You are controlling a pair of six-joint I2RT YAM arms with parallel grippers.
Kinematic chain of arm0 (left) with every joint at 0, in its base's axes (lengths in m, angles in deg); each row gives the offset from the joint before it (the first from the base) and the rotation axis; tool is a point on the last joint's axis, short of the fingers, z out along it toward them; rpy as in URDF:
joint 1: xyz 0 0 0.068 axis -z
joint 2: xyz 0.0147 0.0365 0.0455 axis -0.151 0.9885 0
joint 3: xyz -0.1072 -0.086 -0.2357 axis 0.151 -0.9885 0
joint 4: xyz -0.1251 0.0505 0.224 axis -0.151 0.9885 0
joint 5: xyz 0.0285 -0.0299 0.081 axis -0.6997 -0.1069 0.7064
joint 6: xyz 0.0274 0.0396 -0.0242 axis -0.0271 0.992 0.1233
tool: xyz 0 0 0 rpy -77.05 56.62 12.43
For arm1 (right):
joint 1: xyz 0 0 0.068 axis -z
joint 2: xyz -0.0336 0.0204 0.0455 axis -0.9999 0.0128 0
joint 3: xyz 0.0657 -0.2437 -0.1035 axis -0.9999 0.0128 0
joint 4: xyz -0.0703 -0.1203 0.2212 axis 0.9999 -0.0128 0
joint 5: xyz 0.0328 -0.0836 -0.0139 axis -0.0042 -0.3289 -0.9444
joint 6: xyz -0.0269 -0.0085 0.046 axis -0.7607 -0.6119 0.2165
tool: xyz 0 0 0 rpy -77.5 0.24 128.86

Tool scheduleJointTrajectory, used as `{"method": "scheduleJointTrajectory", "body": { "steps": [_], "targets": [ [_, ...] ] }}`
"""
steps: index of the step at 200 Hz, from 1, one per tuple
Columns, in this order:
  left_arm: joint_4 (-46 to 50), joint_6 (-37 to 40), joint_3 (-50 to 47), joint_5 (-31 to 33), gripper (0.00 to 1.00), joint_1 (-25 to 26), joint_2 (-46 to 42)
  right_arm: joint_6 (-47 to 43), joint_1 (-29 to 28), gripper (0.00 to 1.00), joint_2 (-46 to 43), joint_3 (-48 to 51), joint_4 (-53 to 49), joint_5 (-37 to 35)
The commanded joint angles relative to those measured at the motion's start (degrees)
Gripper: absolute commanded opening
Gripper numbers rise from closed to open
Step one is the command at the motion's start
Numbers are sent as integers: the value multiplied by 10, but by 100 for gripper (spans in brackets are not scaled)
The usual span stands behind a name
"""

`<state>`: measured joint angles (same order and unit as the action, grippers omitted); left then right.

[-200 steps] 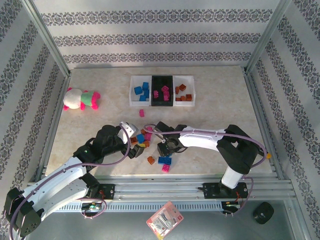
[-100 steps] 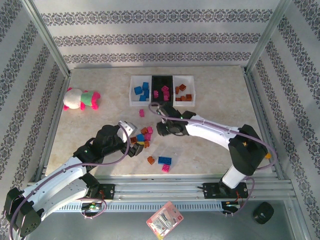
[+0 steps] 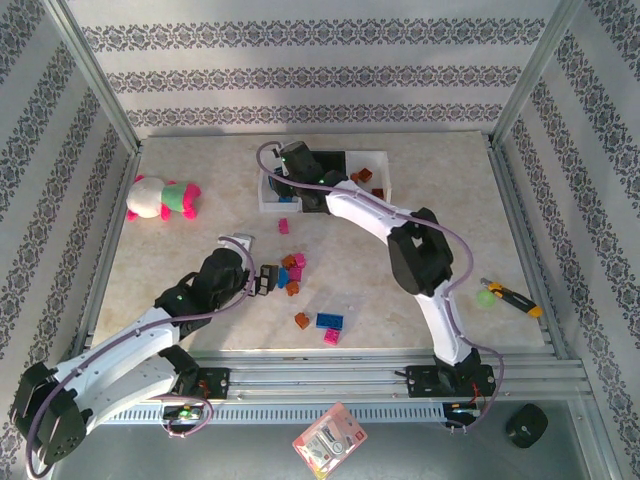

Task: Sort the legos into containers by color
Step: Place the lego in the container, then pick up the lego from the bottom-center of the table.

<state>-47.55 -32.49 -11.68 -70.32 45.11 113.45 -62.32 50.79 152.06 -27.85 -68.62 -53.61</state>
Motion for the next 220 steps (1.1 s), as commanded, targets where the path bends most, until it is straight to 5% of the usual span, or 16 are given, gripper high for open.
{"method": "scheduleJointTrajectory", "body": {
  "steps": [1, 25, 73, 148, 220],
  "targets": [
    [-30, -54, 6, 15, 99, 6, 10, -20, 8, 30, 48, -63, 2, -8],
    [-28, -51, 5, 8, 99, 6, 8, -31, 11, 35, 84, -116, -13, -4],
    [-65, 26, -9, -21, 99, 6, -2, -40, 9, 67, 36, -117, -34, 2],
    [-28, 212, 57, -172, 99, 6, 26, -67, -9, 76, -262, 269, 36, 20],
    [-38, 339, 32, -269, 99, 6, -8, -121, -67, 81, -502, 535, -75, 91]
  ]
}}
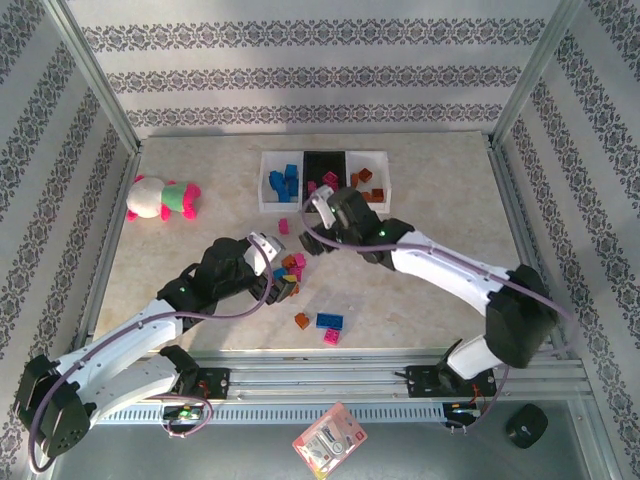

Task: Sort the legos into containers by color
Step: Pick up the lego from the bottom-center of the table.

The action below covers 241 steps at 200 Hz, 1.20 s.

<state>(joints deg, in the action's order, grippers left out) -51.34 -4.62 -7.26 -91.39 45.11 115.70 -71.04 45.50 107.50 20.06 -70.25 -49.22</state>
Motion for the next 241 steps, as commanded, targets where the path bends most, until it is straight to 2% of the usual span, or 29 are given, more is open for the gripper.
{"method": "scheduleJointTrajectory", "body": {
  "steps": [1, 34, 66, 149, 200, 241],
  "targets": [
    [0, 60, -13, -60, 99, 6, -32, -35, -14, 81, -59, 59, -60, 49],
    [16, 80, -48, -112, 99, 6, -77, -39, -29, 80, -118, 130, -104, 74],
    [9, 90, -83, -136, 99, 6, -112, -25, -47, 80, -130, 167, -107, 86],
    [-9, 102, -106, -153, 99, 6, -118, -33, -106, 80, -16, 136, -94, 125],
    [9, 124, -116, -186, 99, 6, -150, -29, -131, 83, 23, 141, -75, 116],
    [20, 127, -124, -180, 99, 6, -173, -10, -131, 75, 48, 136, -72, 66]
  ]
}}
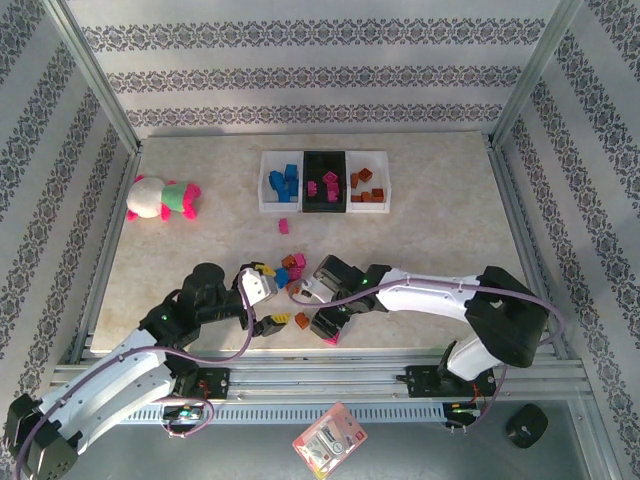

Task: Sort the legos into containers by color
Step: Pick up the lego from the bottom-center of the table.

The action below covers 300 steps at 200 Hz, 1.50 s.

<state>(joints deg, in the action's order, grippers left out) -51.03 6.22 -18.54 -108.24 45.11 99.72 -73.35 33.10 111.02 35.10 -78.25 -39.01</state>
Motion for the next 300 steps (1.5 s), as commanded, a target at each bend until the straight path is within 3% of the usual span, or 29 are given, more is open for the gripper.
{"method": "scheduleJointTrajectory", "body": {
  "steps": [1, 72, 101, 150, 232, 300],
  "targets": [
    [17, 18, -11, -11, 99, 6, -14, 13, -7, 75, 14, -15, 8, -37],
    [13, 21, -13, -10, 99, 6, -14, 62, 39, 61, 4, -16, 3, -79],
    [11, 21, -13, -9, 99, 6, -14, 79, 35, 66, 10, -20, -3, -58],
    [7, 23, -15, -8, 99, 6, -13, 187, 20, 66, 18, -6, 10, -91],
    [7, 26, -18, -9, 99, 6, -19, 209, 18, 42, 20, -19, -6, -143],
    [-15, -5, -27, 18, 99, 6, -34, 187, 60, 28, -3, -57, 23, -155]
  ]
}}
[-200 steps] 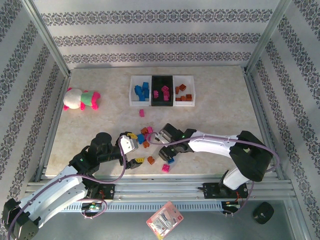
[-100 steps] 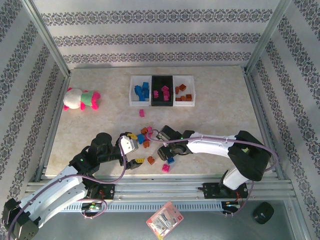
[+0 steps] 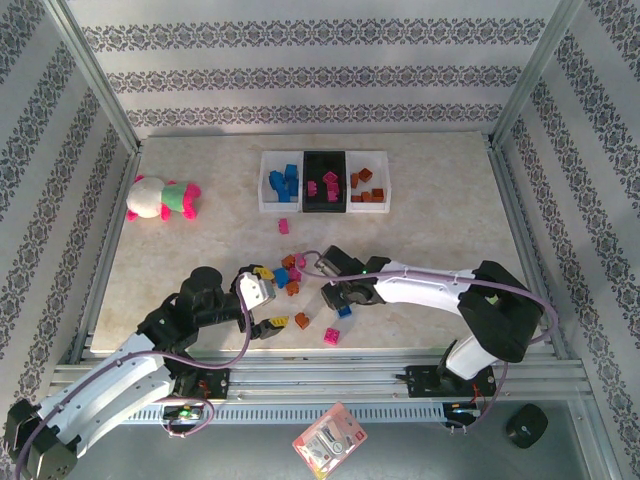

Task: Sort the legos into containers by color
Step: Pick up the lego from the bottom-center of the table, then place the lego in the container.

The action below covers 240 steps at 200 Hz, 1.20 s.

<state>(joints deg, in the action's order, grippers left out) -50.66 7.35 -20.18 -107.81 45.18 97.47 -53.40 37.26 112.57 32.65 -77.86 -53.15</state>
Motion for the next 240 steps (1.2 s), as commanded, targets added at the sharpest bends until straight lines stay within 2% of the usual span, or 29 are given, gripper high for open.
{"method": "scheduleJointTrajectory", "body": {
  "steps": [1, 41, 122, 157, 194, 205, 225, 240],
  "targets": [
    [-20, -17, -11, 14, 99, 5, -11, -13, 19, 28, -18, -34, 19, -13],
    [-48, -45, -8, 24, 99, 4, 6, -61, 58, 28, 38, -130, 81, -14],
    [-46, -63, 0, 68, 99, 4, 10, -109, 129, 30, 290, -485, 153, 13],
    [-57, -61, -6, 81, 99, 5, 11, -121, 144, 30, 413, -627, 150, 1],
    [-57, -50, -9, 85, 99, 5, 12, -127, 157, 31, 491, -732, 130, -3],
    [-54, -45, -8, 84, 99, 4, 15, -129, 159, 35, 498, -748, 121, 1],
    [-50, -41, -1, 81, 99, 4, 25, -138, 160, 53, 479, -744, 119, 9],
    [-54, -43, 2, 74, 99, 4, 35, -143, 159, 62, 444, -719, 119, 20]
  ]
}}
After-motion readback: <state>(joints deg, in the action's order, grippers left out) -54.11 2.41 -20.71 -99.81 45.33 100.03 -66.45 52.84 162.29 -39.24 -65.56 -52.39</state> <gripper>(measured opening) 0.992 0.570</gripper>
